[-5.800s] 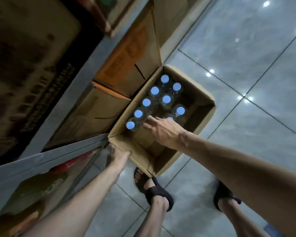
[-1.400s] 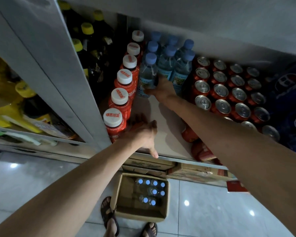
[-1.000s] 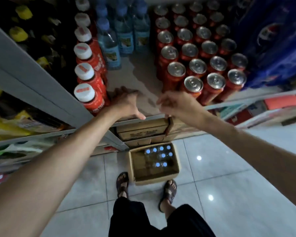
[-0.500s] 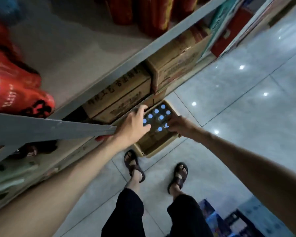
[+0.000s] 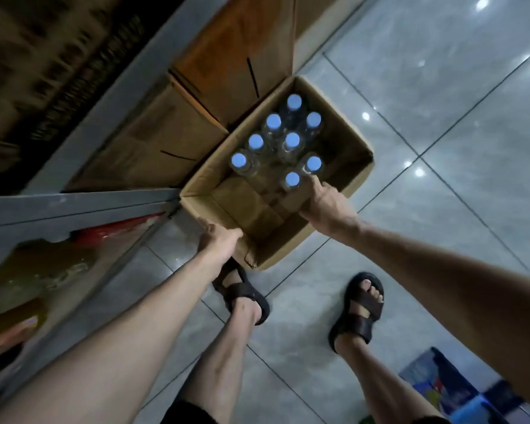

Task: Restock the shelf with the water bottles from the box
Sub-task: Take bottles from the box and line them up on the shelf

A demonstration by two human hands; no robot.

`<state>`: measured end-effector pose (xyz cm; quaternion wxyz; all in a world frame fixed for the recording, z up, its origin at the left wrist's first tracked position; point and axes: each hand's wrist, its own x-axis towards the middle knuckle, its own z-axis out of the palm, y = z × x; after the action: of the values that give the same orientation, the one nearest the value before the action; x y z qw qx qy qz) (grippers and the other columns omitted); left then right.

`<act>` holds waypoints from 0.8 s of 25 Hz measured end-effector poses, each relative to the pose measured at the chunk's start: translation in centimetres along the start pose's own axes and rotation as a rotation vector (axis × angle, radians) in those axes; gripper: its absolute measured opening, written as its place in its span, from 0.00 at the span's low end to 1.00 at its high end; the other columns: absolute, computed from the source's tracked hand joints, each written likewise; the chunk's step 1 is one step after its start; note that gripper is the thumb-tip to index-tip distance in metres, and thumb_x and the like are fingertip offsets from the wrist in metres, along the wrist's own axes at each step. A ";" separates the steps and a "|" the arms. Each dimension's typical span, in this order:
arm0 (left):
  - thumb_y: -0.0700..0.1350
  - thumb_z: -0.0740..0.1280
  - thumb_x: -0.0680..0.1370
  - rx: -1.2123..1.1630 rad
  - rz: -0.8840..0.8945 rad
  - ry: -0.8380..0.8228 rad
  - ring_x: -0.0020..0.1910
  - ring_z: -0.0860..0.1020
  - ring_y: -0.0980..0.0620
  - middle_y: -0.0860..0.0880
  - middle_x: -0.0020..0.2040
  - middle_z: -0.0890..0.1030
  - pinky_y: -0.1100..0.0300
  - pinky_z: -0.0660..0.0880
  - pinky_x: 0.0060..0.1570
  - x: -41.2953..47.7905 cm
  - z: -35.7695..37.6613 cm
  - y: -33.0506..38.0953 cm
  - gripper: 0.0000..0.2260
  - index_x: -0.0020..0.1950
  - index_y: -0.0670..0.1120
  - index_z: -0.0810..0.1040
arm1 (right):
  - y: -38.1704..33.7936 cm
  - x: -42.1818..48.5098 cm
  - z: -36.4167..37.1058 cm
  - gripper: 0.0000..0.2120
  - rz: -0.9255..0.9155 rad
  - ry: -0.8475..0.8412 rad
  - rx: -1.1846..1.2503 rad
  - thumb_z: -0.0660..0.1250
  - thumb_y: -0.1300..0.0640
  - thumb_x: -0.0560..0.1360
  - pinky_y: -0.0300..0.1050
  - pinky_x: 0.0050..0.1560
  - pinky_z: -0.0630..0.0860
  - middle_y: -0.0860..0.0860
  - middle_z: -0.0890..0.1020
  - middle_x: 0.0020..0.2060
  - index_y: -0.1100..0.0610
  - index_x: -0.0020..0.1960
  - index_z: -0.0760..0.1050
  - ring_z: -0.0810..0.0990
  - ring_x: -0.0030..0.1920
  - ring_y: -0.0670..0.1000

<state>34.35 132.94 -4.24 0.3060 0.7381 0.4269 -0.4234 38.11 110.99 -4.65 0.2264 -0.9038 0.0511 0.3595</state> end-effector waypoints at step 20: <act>0.64 0.76 0.55 0.171 0.735 -0.049 0.71 0.66 0.56 0.53 0.72 0.68 0.61 0.64 0.68 -8.0 -4.5 4.6 0.53 0.76 0.50 0.60 | -4.8 -6.4 -11.3 0.06 -0.013 -0.021 1.166 0.70 0.65 0.72 0.29 0.26 0.70 0.45 0.80 0.30 0.56 0.42 0.76 0.78 0.28 0.39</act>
<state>37.89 131.62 5.29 0.3849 0.8545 0.0892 -0.3372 41.74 109.82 8.65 0.6895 -0.6265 0.2327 0.2792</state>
